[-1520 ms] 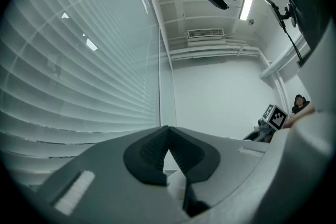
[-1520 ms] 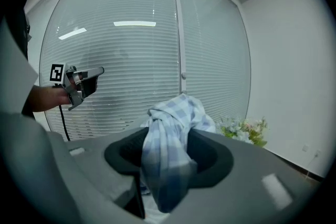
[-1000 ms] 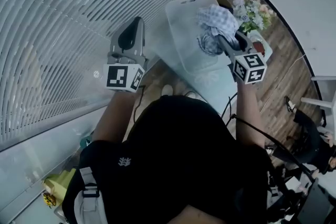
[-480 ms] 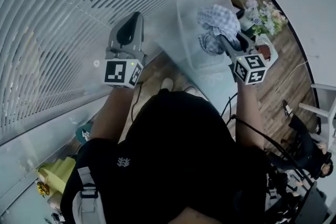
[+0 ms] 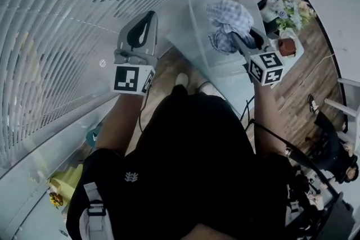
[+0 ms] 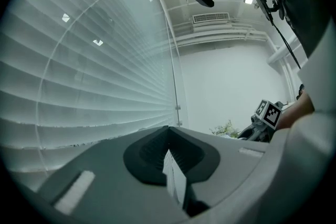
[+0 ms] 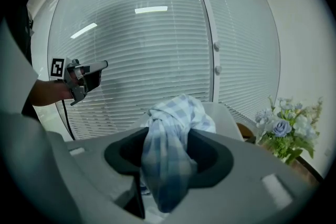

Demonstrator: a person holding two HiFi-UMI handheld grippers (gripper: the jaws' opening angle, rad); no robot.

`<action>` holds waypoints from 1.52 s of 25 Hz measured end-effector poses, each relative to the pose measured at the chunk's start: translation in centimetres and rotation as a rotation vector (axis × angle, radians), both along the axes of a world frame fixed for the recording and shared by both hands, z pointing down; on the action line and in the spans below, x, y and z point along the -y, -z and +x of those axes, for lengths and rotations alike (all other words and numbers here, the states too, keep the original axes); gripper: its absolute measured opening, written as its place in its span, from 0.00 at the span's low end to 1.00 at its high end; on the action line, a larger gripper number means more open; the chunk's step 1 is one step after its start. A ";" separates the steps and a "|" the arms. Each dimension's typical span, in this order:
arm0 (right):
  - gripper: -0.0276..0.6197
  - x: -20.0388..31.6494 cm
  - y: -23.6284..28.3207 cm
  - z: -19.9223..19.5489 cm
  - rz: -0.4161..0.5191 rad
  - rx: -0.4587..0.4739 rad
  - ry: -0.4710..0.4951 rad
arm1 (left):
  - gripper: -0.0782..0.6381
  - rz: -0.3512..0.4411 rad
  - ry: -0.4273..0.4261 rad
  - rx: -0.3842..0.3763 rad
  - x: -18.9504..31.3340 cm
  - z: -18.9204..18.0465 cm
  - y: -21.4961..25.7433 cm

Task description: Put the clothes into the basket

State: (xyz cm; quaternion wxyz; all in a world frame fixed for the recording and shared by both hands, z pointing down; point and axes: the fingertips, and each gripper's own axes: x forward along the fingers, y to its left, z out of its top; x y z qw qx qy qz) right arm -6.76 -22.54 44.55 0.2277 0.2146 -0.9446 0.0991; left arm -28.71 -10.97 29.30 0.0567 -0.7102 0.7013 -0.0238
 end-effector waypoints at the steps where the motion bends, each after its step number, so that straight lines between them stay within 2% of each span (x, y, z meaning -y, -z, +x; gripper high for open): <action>1: 0.37 0.1 -0.5 -0.2 -0.005 -0.009 0.007 | 0.12 -0.003 0.000 -0.006 0.3 -0.1 -0.5; 7: 0.37 0.5 -2.5 -0.6 -0.040 -0.038 0.015 | 0.12 -0.023 -0.002 -0.043 0.9 -0.4 -2.7; 13: 0.37 1.2 -4.0 -1.9 -0.070 -0.049 0.022 | 0.12 -0.036 0.011 -0.045 1.5 -1.8 -4.3; 21: 0.37 2.1 -7.0 -3.1 -0.133 -0.082 0.019 | 0.12 -0.077 -0.022 -0.049 2.8 -1.8 -5.9; 33: 0.40 2.5 -8.1 -3.4 -0.133 -0.126 0.043 | 0.12 -0.088 -0.016 -0.084 3.6 -1.3 -7.4; 38: 0.41 3.1 -8.2 -3.1 -0.123 -0.133 0.025 | 0.12 -0.085 -0.013 -0.086 3.4 -0.8 -7.4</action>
